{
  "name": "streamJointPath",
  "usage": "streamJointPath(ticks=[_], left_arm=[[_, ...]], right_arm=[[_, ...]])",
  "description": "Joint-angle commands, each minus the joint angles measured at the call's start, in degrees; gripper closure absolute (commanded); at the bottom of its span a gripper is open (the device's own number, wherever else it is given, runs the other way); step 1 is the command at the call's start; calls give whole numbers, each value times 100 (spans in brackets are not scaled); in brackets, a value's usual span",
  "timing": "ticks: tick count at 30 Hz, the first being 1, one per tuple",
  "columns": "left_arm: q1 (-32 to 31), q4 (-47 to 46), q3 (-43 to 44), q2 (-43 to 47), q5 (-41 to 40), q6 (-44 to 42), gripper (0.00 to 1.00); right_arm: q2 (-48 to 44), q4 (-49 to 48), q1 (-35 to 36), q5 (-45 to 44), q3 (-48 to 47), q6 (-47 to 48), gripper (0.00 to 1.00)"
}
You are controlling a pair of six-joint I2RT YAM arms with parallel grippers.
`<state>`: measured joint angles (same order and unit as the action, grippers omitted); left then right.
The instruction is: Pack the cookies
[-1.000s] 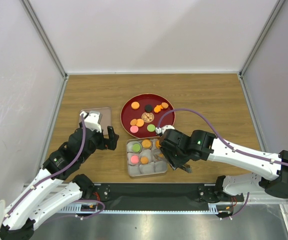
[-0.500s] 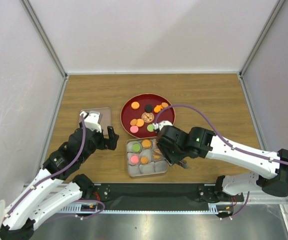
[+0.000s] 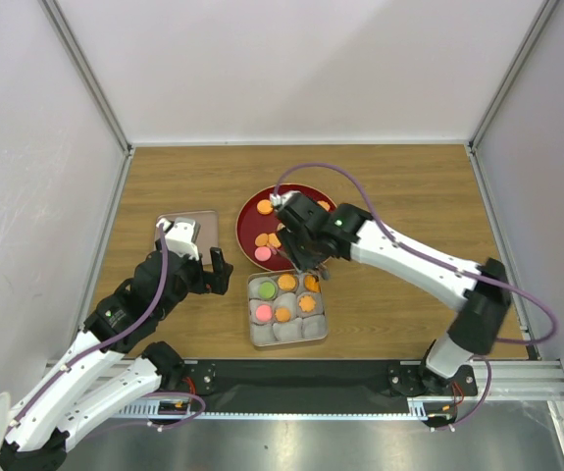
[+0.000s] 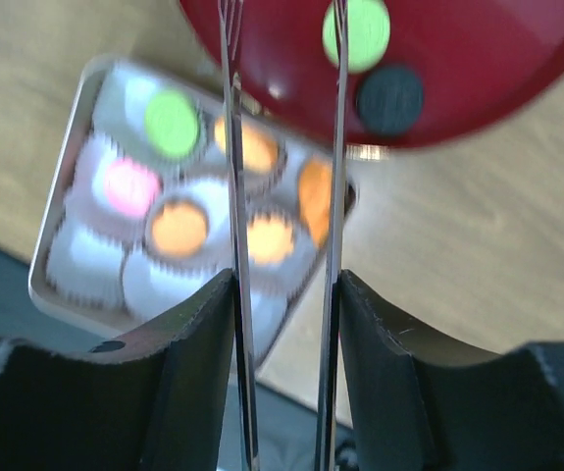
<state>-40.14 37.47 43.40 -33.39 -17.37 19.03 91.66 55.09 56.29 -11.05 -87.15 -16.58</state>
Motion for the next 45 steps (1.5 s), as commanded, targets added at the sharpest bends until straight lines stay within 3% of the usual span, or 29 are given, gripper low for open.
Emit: streamJointPath(ticks=[1,10,45], left_arm=[[-47,-100,81,-1,-30,22,0],[-47,-100,81,8,-30,22,0],[-55,-100,81,-1,-4,22,0]], right_arm=[[554,-245,-127,-20,-688,427,50],[1416,-51,-198,-134,-1357,665,48],[1724,-385,-672,32,-1111,621,49]])
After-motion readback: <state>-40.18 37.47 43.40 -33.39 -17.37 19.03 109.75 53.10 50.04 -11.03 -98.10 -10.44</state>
